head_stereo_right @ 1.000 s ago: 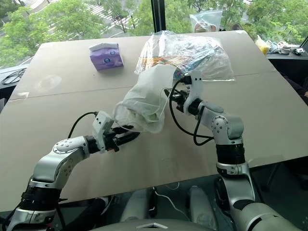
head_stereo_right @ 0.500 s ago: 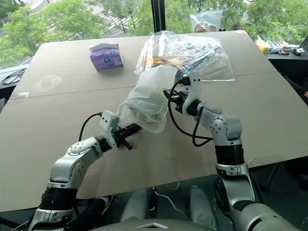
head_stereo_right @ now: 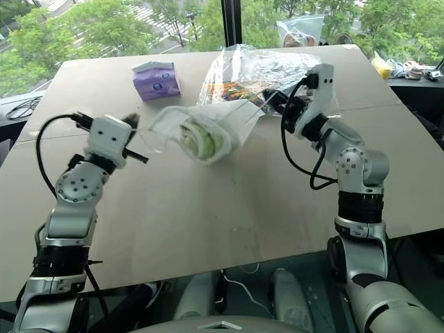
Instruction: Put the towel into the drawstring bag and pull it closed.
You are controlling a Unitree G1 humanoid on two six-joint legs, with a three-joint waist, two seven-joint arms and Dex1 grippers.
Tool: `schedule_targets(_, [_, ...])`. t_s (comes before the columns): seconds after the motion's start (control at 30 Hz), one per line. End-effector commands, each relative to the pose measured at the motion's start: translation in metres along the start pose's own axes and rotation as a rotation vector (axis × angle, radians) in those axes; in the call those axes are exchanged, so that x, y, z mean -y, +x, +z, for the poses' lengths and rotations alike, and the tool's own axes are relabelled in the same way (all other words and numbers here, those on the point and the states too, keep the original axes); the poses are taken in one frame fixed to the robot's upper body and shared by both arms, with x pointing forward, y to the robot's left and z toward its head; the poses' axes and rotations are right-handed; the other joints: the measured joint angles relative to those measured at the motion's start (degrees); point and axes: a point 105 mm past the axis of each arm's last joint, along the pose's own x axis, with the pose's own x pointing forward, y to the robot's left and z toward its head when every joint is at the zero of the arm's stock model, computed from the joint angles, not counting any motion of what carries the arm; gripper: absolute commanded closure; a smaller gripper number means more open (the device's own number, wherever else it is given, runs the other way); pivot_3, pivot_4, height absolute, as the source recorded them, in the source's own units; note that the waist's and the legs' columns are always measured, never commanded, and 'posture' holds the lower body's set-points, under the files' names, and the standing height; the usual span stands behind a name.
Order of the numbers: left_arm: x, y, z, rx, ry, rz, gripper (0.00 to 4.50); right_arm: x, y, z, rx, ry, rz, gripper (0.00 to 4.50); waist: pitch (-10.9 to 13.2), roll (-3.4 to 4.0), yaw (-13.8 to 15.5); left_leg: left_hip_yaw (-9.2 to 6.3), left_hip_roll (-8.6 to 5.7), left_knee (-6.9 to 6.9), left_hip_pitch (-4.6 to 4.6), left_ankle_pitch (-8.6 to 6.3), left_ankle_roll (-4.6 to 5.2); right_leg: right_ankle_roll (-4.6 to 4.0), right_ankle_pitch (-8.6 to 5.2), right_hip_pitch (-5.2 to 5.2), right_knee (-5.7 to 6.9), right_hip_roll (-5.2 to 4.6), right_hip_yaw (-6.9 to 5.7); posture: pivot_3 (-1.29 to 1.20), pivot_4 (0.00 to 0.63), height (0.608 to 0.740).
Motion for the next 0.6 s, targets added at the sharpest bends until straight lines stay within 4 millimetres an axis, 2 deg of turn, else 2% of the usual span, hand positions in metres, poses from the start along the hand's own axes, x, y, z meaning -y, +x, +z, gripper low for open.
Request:
schedule_targets(0.03, [-0.055, -0.001, 0.013, 0.043, 0.133, 0.256, 4.43, 0.043, -0.015, 0.039, 0.163, -0.037, -0.2, 4.5, 0.0, 0.0, 0.0, 0.02, 0.0, 0.0, -0.03, 0.0, 0.0, 0.0, 0.0, -0.02, -0.01, 0.0, 0.01, 0.0, 0.15, 0.74])
schedule_targets(0.17, [-0.092, -0.008, 0.019, 0.053, 0.191, 0.445, 4.43, 0.068, -0.031, 0.057, 0.254, -0.034, -0.326, 4.5, 0.0, 0.0, 0.1, 0.05, 0.0, -0.08, -0.07, 0.0, 0.0, 0.02, 0.01, -0.05, -0.03, -0.02, 0.02, 0.0, 0.15, 0.74])
schedule_targets(0.27, [-0.115, -0.013, 0.022, 0.048, 0.201, 0.575, 4.43, 0.078, -0.042, 0.065, 0.319, -0.014, -0.393, 4.5, 0.0, 0.0, 0.1, 0.03, 0.0, -0.14, -0.05, 0.0, 0.0, 0.02, 0.01, -0.06, 0.0, -0.01, 0.0, 0.0, 0.15, 0.74])
schedule_targets(0.33, [-0.119, -0.014, 0.015, 0.02, 0.169, 0.609, 4.43, 0.089, -0.051, 0.07, 0.376, 0.005, -0.464, 4.5, 0.0, 0.01, 0.1, 0.03, 0.0, -0.14, -0.05, 0.0, 0.0, 0.02, 0.01, -0.06, 0.01, -0.01, 0.0, 0.0, 0.15, 0.74])
schedule_targets(0.47, [-0.121, -0.02, -0.001, -0.038, 0.079, 0.664, 4.43, 0.122, -0.073, 0.072, 0.458, 0.105, -0.681, 4.5, 0.0, 0.01, 0.0, 0.11, 0.0, -0.11, 0.0, 0.0, -0.01, 0.08, 0.04, -0.05, 0.01, -0.02, 0.08, 0.0, 0.15, 0.74])
schedule_targets(0.6, [-0.129, -0.041, -0.039, -0.186, -0.135, 0.814, 4.43, 0.174, -0.121, 0.058, 0.533, 0.291, -1.059, 4.5, 0.0, 0.0, 0.0, 0.18, 0.0, -0.04, 0.0, 0.01, -0.01, 0.15, 0.08, -0.05, 0.02, -0.02, 0.16, 0.0, 0.15, 0.74])
